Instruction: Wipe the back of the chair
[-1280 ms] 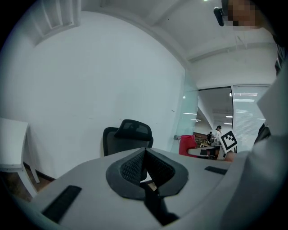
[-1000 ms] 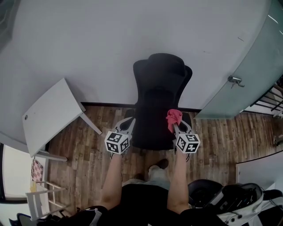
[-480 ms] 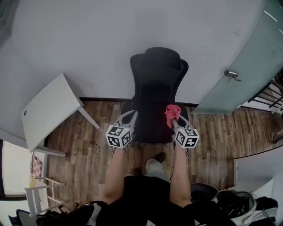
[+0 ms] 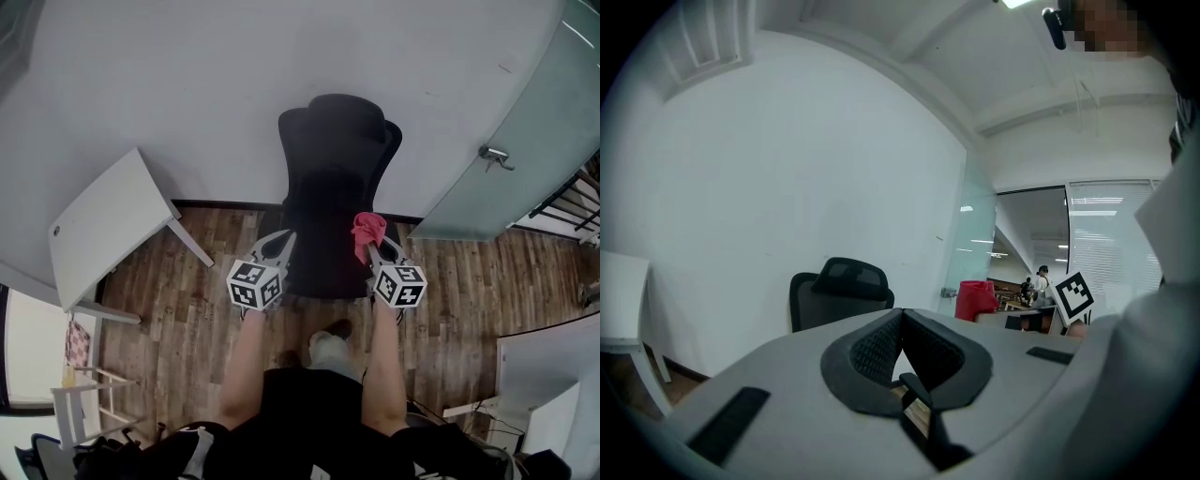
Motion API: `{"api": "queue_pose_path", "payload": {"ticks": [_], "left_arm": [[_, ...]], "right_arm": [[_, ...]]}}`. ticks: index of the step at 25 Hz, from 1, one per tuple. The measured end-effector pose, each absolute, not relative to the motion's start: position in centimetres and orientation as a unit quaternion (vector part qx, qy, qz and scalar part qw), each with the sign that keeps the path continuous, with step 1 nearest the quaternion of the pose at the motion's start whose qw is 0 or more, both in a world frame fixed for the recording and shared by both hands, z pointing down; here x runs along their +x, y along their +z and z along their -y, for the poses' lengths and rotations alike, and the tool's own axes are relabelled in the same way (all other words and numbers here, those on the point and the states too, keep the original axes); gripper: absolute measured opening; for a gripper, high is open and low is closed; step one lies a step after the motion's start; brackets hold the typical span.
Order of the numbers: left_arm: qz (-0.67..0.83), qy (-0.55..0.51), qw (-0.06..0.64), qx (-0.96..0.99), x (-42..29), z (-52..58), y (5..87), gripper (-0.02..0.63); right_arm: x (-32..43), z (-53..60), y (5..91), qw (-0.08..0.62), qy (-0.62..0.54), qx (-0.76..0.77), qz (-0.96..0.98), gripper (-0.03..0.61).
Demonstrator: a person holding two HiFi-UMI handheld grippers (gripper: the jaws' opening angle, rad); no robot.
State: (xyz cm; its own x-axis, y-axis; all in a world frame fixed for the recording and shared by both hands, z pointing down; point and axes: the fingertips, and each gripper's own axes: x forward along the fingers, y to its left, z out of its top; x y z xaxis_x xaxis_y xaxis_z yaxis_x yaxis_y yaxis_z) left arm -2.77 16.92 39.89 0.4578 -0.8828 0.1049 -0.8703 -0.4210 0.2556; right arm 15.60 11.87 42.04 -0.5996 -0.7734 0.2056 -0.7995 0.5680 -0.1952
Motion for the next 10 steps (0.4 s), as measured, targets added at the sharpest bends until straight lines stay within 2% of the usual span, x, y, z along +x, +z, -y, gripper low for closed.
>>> {"api": "queue_pose_path", "payload": {"ticks": [10], "left_arm": [[0.518,-0.018,0.13,0.845,-2.62,-18.04,39.66,0.025]], "right_arm": [[15.03,-12.81,41.19,0.039,0.131,0.434,0.891,0.069]]}}
